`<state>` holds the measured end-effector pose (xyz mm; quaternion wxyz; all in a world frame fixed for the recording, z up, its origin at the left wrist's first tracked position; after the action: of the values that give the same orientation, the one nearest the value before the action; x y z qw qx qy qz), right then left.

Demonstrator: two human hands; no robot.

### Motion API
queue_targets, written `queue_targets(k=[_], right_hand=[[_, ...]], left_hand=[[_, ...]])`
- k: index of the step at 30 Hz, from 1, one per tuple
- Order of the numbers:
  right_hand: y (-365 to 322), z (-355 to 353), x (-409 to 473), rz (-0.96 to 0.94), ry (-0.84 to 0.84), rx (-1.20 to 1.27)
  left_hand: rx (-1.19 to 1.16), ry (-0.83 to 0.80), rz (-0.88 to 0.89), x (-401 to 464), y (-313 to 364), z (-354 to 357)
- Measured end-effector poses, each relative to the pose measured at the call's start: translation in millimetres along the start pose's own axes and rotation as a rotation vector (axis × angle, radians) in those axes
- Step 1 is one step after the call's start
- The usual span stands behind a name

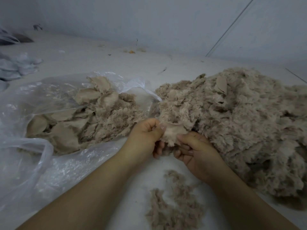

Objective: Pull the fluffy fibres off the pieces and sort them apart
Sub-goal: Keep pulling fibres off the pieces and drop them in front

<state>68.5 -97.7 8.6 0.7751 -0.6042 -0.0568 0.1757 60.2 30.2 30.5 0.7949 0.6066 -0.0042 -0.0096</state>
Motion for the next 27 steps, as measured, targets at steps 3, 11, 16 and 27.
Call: queue_targets(k=[3,11,16,27], right_hand=[[0.2,3.1,-1.6,0.005,-0.039,-0.050],[-3.8,10.7,-6.0,-0.020,-0.102,-0.086],[-6.3,11.1,-4.5,-0.045,-0.064,-0.092],[-1.5,-2.8,-5.6,0.034,0.125,-0.048]], left_hand=[[0.112,-0.036,0.018,-1.1,0.2,3.5],[-0.007,-0.091,-0.029,-1.8,-5.6,6.3],[0.008,-0.123,-0.005,0.0,-3.1,7.0],[0.021,0.116,0.025,2.6,2.4,-16.0]])
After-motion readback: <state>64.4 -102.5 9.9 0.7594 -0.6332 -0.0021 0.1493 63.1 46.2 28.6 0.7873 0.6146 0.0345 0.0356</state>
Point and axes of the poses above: each hand's wrist, its own x-axis towards the middle knuckle, its own z-axis out of the palm, y = z × x, the point moved 8 cm from there along x, towards the middle knuckle, and after that the axes turned 11 degrees about -x, right-handed, at the moved point
